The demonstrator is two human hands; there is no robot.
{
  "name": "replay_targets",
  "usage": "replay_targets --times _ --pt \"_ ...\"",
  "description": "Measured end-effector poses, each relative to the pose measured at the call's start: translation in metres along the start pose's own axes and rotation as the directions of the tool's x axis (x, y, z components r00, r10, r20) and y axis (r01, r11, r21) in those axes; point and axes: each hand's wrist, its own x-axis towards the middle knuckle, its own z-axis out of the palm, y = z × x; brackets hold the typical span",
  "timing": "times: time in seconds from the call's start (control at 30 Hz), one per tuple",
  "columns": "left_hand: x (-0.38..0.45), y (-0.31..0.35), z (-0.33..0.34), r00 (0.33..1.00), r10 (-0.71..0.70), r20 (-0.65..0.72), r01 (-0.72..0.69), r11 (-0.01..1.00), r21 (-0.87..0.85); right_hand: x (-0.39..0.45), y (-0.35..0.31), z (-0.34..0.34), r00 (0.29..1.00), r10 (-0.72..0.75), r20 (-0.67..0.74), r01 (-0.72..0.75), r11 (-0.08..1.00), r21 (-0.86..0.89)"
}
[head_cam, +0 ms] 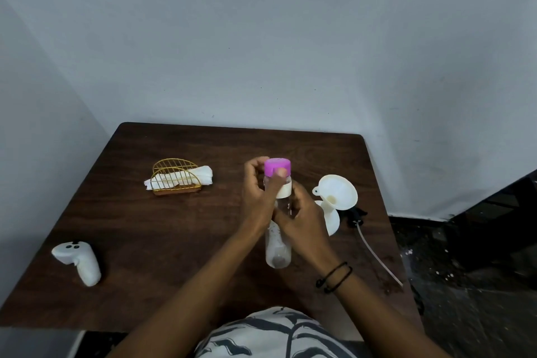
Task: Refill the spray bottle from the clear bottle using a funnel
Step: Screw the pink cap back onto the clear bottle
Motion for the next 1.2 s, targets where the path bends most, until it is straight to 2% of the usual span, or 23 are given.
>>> replay_targets --times 0.1,0.23,0.53,0.77,0.97,1.2 --pt "0.001 0.0 0.001 0.999 -0.009 -0.05 0.009 1.0 0.0 0.002 0.001 0.0 1.0 -0.005 -0.008 0.005 1.0 0.001" --pt "0.003 -0.004 0.0 0.999 0.002 0.046 -0.001 1.0 -0.005 0.006 0.005 0.002 1.0 -0.005 -0.025 0.005 1.0 0.006" --pt "0.003 -0.012 -0.01 0.986 0.061 0.156 -0.06 0.998 -0.01 0.017 0.021 0.014 0.999 -0.019 -0.038 0.017 0.997 -0.071" --pt "0.006 -0.038 -0.037 0.99 0.008 0.137 -0.01 1.0 0.017 0.035 0.046 0.042 0.999 -0.014 0.031 0.02 0.984 -0.176" --pt "0.006 -0.06 -0.06 0.998 -0.038 0.053 0.039 0.999 -0.017 0.039 0.063 0.067 0.994 -0.011 0.109 0.033 0.978 -0.205" --pt "0.008 -0.075 -0.063 0.998 -0.066 0.0 0.066 0.998 0.012 0.041 0.068 0.071 0.993 -0.004 0.114 0.03 0.973 -0.229"
